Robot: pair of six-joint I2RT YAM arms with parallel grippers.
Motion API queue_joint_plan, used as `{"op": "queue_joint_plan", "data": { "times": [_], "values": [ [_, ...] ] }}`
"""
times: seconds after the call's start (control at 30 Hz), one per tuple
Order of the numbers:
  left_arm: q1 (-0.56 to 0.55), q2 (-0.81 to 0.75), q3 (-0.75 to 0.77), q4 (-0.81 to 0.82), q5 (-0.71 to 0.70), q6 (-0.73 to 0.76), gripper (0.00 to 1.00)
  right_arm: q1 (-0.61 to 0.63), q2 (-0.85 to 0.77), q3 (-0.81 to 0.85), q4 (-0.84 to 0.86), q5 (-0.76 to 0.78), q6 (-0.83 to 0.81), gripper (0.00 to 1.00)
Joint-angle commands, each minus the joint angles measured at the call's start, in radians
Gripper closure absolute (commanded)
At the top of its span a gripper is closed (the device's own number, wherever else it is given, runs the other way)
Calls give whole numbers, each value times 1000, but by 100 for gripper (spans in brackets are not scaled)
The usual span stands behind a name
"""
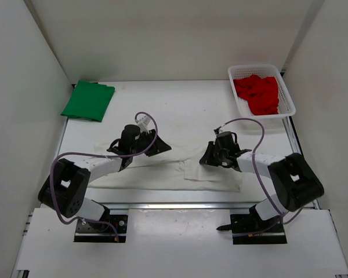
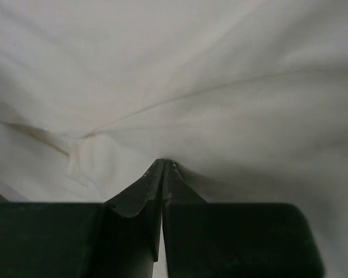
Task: Fold and stack the t-shirts
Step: Fold the other side of the tshirt into a rectangle, then rotate the tshirt 90 degrees
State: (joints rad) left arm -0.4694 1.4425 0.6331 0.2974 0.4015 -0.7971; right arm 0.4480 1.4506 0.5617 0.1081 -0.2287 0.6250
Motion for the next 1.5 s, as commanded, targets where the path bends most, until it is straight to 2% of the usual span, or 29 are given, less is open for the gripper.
{"op": "queue_joint_plan", "data": {
  "times": [0.0,0.03,0.1,0.13,0.2,0.23,0.27,0.3,0.33,0.37,0.4,0.43,0.53,0.6,0.7,0.77,0.8,0.83,0.87,0.9,0.97,1.07,1.27,1.4,1.47],
  "values": [
    [-31,-39,-49,-9,57,29,59,-11,109,79,-2,20,-10,100],
    [-35,-47,-64,-7,62,35,59,-23,182,142,-14,9,-11,100],
    [-29,-89,-79,-21,56,44,57,-51,321,373,-48,-38,-37,100],
    [-17,-117,-81,-43,48,55,56,-63,443,465,-95,-52,-51,100],
    [12,-168,-101,-88,48,73,55,-91,755,977,-270,-105,-106,100],
    [35,-192,-104,-101,45,78,54,-95,837,1311,-423,-112,-119,100],
    [58,-206,-111,-134,46,88,54,-91,999,1481,-581,-121,-157,100],
    [77,-240,-121,-167,40,101,54,-82,1178,1873,-742,-141,-162,100],
    [90,-272,-128,-199,33,107,53,-84,1338,2268,-798,-170,-148,99],
    [104,-302,-137,-213,20,114,52,-94,1264,2155,-662,-270,-124,96],
    [116,-318,-154,-218,14,111,52,-101,1120,1892,-484,-309,-60,95],
    [121,-344,-164,-228,13,113,50,-100,1003,1753,-438,-301,-62,95],
    [152,-384,-185,-244,10,110,50,-86,846,1710,-465,-250,-151,82],
    [163,-393,-196,-245,16,102,50,-71,786,1721,-579,-236,-200,69],
    [173,-401,-200,-250,20,101,49,1,619,1536,-604,-161,-278,66],
    [201,-412,-196,-256,45,96,49,56,436,1169,-494,-109,-268,66],
    [216,-424,-193,-260,62,102,49,66,383,948,-366,-101,-251,67],
    [233,-432,-185,-273,60,111,49,92,290,849,-234,-97,-198,66],
    [241,-451,-168,-293,62,111,49,118,231,667,-170,-92,-133,66],
    [258,-471,-159,-297,56,113,49,136,203,539,-56,-93,-108,66],
    [278,-494,-136,-325,63,119,48,185,186,422,78,-101,-20,64],
    [261,-492,-127,-322,63,113,48,256,272,403,139,-129,44,60],
    [265,-514,-154,-311,69,101,48,333,491,536,122,-75,91,53],
    [288,-530,-167,-322,74,122,48,340,631,631,111,-81,148,55],
    [288,-525,-174,-316,77,118,48,342,694,679,96,-96,176,62]
  ]
}}
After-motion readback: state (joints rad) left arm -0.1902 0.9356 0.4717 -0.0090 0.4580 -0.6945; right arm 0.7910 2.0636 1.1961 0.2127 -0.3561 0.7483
